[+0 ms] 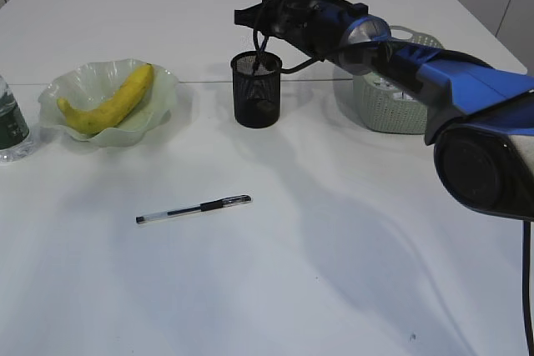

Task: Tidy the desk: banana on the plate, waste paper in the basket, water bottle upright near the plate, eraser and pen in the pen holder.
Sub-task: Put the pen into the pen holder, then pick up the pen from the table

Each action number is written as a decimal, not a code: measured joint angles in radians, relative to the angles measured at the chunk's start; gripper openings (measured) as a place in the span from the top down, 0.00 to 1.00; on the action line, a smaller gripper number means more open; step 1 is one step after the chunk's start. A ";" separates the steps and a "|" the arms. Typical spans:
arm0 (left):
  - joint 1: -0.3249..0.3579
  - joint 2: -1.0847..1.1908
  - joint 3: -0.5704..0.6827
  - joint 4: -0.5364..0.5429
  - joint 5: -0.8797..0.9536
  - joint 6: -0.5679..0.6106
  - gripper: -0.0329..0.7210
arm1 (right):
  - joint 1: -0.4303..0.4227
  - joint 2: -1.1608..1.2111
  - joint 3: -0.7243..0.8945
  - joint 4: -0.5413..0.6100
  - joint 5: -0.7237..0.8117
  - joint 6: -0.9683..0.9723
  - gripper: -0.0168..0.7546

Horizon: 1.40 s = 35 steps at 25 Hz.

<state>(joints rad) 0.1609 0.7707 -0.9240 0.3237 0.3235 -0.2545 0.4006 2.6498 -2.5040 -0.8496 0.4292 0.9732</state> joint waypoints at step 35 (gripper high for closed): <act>0.000 0.000 0.000 -0.002 -0.015 0.000 0.44 | 0.000 -0.028 -0.318 0.028 0.368 -0.098 0.76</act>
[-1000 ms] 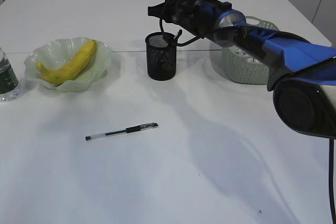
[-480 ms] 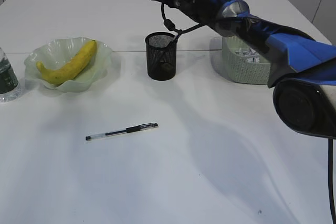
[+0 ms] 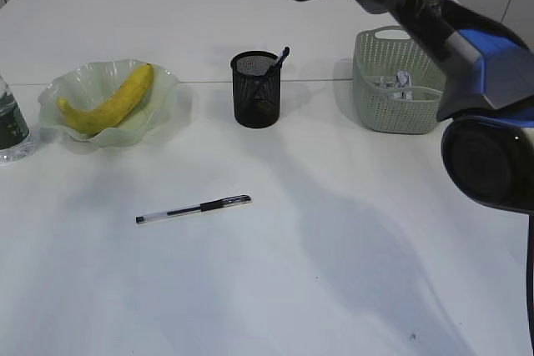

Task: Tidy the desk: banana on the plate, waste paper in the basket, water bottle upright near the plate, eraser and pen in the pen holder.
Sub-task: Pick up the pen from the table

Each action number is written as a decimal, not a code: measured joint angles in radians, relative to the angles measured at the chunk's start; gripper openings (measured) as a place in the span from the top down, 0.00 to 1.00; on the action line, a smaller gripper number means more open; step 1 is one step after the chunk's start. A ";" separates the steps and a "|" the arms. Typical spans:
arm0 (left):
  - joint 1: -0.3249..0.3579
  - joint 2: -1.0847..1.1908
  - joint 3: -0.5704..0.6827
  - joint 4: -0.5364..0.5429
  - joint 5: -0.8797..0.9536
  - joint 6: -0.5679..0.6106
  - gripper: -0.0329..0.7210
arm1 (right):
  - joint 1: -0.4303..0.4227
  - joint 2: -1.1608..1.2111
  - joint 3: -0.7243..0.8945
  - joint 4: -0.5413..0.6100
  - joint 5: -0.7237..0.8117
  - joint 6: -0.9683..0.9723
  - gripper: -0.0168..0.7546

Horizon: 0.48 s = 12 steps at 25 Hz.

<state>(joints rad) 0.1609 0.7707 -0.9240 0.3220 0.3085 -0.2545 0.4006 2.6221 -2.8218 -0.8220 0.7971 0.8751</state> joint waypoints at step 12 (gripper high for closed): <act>0.000 0.000 0.000 -0.090 -0.004 0.000 0.44 | 0.000 -0.185 -0.075 0.153 0.165 -0.239 0.79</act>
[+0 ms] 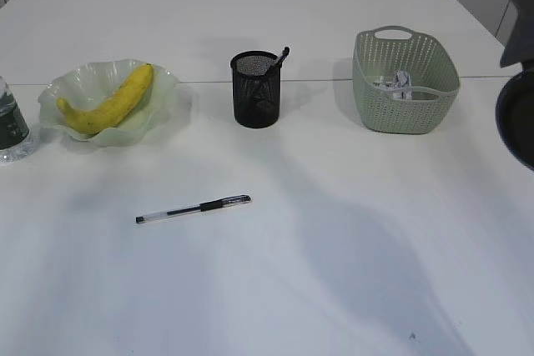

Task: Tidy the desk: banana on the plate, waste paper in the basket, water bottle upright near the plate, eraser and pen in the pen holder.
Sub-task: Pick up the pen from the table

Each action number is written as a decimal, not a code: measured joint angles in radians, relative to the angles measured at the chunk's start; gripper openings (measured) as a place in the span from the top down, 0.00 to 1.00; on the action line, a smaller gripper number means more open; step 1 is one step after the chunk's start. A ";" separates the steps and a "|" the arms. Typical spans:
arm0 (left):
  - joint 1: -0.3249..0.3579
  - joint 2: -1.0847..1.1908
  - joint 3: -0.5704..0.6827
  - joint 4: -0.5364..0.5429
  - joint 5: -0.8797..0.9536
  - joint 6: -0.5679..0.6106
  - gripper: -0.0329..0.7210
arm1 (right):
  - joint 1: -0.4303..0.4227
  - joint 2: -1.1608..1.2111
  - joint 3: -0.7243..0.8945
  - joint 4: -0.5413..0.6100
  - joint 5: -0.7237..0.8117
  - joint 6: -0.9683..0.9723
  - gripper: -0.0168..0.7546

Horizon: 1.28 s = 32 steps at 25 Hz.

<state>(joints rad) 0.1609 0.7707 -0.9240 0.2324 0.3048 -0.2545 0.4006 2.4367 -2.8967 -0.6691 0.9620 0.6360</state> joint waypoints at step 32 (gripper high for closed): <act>0.000 0.096 -0.073 -0.752 0.372 0.808 0.46 | 0.000 -0.457 0.082 0.519 0.311 -0.850 0.98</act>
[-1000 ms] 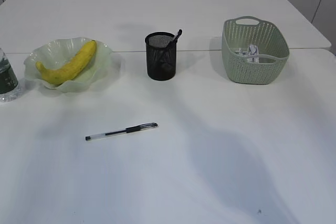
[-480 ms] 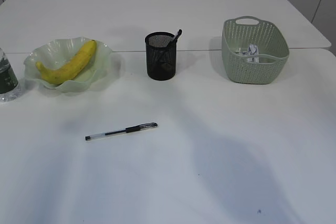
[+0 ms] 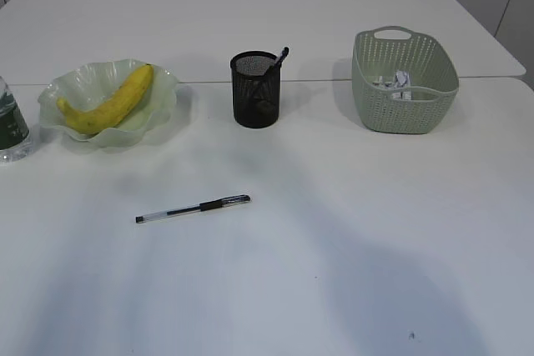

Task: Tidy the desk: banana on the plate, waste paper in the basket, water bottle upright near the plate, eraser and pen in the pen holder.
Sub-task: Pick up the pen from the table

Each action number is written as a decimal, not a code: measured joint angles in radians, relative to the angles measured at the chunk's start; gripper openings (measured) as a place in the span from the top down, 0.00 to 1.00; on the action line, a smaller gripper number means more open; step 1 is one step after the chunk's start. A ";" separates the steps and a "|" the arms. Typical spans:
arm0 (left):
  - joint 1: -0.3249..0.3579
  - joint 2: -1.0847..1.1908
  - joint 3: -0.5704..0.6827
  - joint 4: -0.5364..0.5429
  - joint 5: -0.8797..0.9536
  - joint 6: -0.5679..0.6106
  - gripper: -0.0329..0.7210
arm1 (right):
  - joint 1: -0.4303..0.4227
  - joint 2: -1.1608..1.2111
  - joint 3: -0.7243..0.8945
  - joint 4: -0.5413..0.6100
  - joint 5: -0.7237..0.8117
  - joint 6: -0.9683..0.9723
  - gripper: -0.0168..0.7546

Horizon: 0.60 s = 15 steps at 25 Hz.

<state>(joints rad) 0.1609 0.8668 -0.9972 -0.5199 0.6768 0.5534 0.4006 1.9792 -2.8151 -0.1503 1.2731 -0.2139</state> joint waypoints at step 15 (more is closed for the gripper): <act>-0.081 0.199 -0.001 -0.132 0.234 0.204 0.47 | 0.000 -0.206 0.677 0.150 0.000 -0.257 0.99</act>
<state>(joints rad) 0.0803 1.0654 -0.9979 -0.6516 0.9104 0.7575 0.4006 1.7737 -2.1379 0.0000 1.2731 -0.4711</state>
